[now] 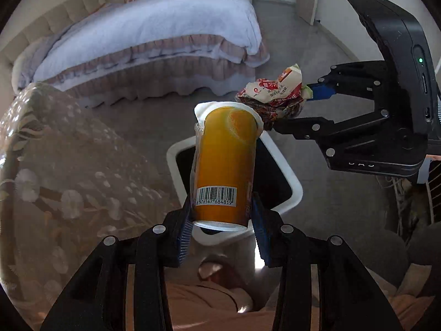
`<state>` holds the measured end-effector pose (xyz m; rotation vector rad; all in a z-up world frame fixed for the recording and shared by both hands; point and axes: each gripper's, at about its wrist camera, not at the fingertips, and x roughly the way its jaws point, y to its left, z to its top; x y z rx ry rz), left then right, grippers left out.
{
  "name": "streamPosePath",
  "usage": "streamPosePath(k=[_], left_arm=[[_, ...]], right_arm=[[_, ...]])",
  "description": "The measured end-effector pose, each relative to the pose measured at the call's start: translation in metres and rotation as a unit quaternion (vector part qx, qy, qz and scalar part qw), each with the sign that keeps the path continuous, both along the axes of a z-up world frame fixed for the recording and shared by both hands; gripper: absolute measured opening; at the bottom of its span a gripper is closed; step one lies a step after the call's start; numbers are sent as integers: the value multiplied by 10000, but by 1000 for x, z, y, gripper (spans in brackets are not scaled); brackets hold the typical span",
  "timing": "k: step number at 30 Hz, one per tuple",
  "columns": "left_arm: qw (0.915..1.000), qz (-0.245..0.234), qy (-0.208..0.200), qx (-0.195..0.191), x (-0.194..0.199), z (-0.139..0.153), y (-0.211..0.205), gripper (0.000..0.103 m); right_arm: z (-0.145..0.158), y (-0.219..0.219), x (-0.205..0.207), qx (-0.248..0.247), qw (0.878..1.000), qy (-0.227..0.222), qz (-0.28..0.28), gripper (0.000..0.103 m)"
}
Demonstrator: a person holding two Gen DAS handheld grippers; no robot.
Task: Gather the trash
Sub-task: 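Carry both items over the white bin and open both tools to drop them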
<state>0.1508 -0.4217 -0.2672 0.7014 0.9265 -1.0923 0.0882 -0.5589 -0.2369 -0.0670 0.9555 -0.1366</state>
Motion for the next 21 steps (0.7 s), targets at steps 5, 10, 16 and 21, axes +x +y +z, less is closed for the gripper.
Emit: streamPosePath(k=[5,10,16,21], left_arm=[[9966,-313,570,509,26,-54,-27,39],[9821,-186,1335,1318,44,-99,-52,97],[9831,-393,1357,1166,44,-95,-63,98],[9845,-267,1394,1030,44,-90,-62,98]], right_arm=[[-46,-21,9,473,9965,638,258,31],[-80,-29,16,266,9927,1126,328,100],[-85,-29,11,85,9925,1121,485,98],[-74,-35,12,136,9941,1000,401,98]])
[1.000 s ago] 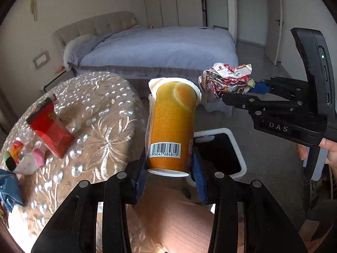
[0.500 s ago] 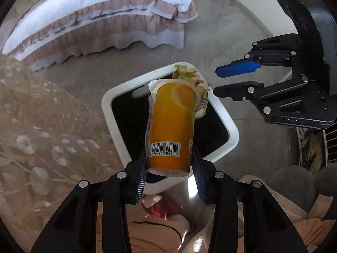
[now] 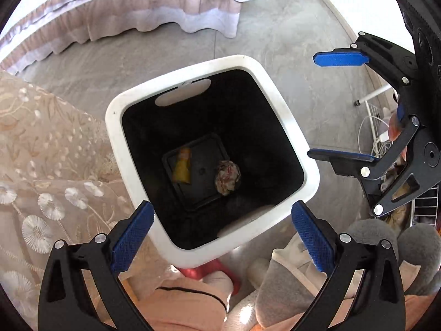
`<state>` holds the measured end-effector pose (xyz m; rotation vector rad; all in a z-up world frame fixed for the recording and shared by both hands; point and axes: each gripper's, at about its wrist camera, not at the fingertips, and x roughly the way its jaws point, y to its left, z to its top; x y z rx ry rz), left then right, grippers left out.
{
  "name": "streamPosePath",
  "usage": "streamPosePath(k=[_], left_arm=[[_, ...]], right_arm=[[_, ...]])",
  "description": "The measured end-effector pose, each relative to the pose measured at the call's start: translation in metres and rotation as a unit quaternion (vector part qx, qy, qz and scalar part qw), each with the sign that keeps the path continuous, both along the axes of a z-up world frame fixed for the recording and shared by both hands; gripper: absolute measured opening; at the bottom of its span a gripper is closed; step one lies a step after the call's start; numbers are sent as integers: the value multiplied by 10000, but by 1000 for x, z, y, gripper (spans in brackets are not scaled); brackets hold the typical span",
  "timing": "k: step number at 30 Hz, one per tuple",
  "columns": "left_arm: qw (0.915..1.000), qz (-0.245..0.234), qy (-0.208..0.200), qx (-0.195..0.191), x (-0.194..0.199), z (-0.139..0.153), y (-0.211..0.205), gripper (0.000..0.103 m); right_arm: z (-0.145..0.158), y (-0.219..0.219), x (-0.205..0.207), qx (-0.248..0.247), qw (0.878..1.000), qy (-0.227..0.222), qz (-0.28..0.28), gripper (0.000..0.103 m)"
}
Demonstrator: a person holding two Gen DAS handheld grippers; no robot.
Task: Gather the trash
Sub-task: 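Carry both items over the white bin and open both tools to drop them, then move both open tools back toward the table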
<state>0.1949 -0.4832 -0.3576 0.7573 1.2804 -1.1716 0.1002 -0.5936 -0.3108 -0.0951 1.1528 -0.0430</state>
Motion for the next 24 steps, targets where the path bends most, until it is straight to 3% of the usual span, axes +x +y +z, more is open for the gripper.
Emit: streamPosePath(k=[7,17,20,24], left_arm=[[9985,72,-303,-451,-17,46,22,98],[9891,287,-895,-1135,-32,121,72,98],[9838,484,-1216,-1223,-32,135,89,98],[9704,829,-1674,-1532,-35,163,114,98]], right_arm=[[36,12,0,-71,9991,-415,61,98],[110,47,-3,-164,9924,-1162,380,98],[130,58,-4,-217,9897,-1350,423,98],[161,77,-6,-157,9829,-1757,518,98]])
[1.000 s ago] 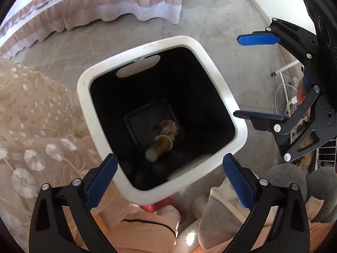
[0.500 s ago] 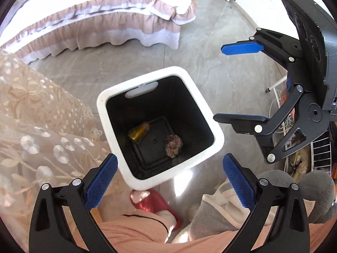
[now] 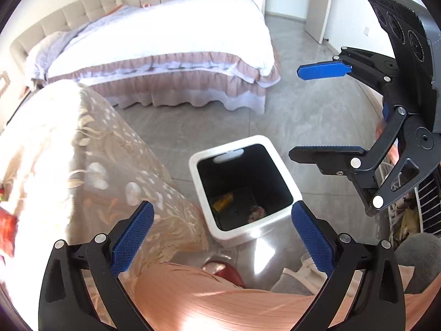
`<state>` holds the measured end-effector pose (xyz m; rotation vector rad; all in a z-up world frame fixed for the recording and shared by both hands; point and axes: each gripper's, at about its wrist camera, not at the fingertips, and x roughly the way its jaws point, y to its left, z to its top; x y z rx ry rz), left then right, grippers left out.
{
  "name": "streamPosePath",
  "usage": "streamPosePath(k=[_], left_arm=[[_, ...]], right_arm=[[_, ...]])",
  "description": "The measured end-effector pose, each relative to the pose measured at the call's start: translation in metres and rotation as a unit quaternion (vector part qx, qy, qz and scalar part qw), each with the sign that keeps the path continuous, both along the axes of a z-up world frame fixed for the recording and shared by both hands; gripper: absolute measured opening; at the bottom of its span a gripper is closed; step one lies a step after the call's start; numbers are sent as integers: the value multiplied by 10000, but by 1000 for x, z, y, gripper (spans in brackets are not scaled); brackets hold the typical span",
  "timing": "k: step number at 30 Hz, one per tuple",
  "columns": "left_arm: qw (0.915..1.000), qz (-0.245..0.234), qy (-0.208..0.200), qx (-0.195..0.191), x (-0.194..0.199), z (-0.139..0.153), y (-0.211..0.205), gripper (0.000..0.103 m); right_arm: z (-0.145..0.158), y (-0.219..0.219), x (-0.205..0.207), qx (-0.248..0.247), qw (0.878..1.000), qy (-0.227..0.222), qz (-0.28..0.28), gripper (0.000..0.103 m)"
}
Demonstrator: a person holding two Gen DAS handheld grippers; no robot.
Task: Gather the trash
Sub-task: 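Move both open tools back toward the table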
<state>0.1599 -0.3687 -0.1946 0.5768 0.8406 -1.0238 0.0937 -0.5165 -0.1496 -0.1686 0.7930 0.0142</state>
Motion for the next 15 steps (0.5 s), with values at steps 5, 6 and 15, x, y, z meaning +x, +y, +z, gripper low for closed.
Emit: streamPosePath(k=[5,6,15], left_arm=[[9972,521,-279,-466,1,34,34,98],[9956,671,-361,-544,1,40,41,98],[9716,1957,-1057,-802,14,73,116,98]], right_arm=[[34,30,5,39,9987,-474,190,98],[40,37,6,74,9981,-566,247,98],[68,92,38,297,9922,-1034,624,98]])
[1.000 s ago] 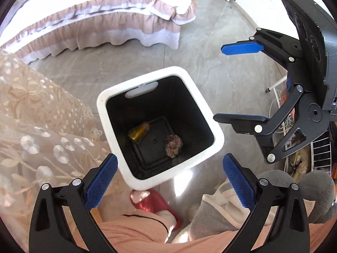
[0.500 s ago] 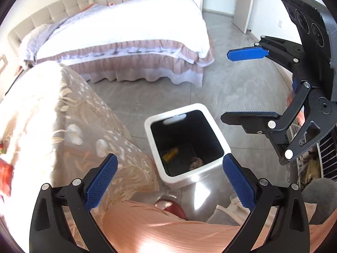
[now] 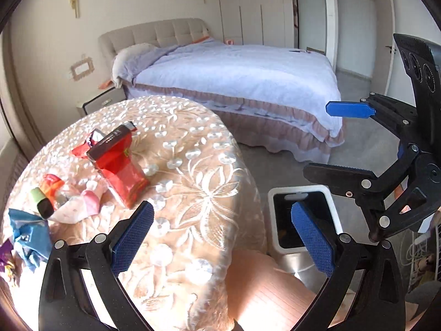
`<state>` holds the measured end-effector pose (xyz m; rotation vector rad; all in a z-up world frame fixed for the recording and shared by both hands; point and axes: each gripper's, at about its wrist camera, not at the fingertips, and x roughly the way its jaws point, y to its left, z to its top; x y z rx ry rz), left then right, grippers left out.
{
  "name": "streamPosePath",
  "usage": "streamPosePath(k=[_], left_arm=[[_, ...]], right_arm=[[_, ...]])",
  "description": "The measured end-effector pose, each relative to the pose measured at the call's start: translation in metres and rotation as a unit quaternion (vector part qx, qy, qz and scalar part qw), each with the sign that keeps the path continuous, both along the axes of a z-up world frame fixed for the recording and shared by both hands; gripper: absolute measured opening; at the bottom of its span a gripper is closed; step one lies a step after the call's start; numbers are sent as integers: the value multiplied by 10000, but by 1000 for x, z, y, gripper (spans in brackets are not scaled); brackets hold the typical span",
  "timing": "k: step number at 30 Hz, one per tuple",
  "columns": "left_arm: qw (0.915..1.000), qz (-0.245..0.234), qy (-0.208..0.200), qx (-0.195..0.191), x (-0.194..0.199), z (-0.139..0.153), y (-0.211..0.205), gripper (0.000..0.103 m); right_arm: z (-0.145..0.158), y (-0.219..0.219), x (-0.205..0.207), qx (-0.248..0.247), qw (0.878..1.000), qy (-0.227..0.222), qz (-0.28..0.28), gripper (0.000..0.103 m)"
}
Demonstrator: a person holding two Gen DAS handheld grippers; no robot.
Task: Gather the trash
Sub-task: 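Move both open tools back toward the table, then grasp the blue chip bag with the left tool while the right tool grasps the red box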
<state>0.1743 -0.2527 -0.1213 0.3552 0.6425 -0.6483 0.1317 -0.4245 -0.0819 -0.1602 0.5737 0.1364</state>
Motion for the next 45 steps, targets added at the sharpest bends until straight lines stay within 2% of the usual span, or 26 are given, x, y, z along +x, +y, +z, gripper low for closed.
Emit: streamPosePath(k=[3,6,11,15,20,22,25,28,29,30,31,32,34,38,45], left_arm=[[9990,420,40,-160,9,5,28,98],[9952,930,-93,-278,17,10,60,98],[9819,1823,-471,-214,32,12,107,98],[9726,2272,-465,-158,51,10,138,98],[9607,2770,-149,-135,83,-1,172,98],[9589,2835,48,-103,97,-8,178,98],[9530,3008,318,152,113,-24,188,98],[9503,3058,578,121,127,-35,196,97],[9491,3060,743,73,132,-37,199,88],[9484,3061,827,7,134,-39,203,78],[9478,3077,830,-27,135,-38,206,66],[9484,3052,856,-94,136,-39,209,49],[9484,3025,937,-163,136,-40,213,47],[9495,3027,815,-153,127,-39,213,42],[9516,3007,491,-411,96,-11,206,41]], right_arm=[[4,22,15,31,9999,-118,19,98],[7,44,28,206,9994,-270,67,98],[7,77,55,407,9983,-402,62,98],[1,95,83,479,9985,-257,66,98],[-12,110,117,514,9986,116,37,98],[-16,115,128,484,9985,237,2,98],[-25,122,143,409,9982,436,-32,98],[-31,125,151,399,9977,555,-5,98],[-32,125,152,442,9974,560,39,93],[-33,126,153,468,9970,603,85,65],[-35,125,155,507,9962,698,116,50],[-35,123,156,585,9955,738,109,52],[-33,122,153,676,9947,759,119,52],[-23,123,141,696,9953,638,201,52],[2,117,110,684,9968,306,258,52]])
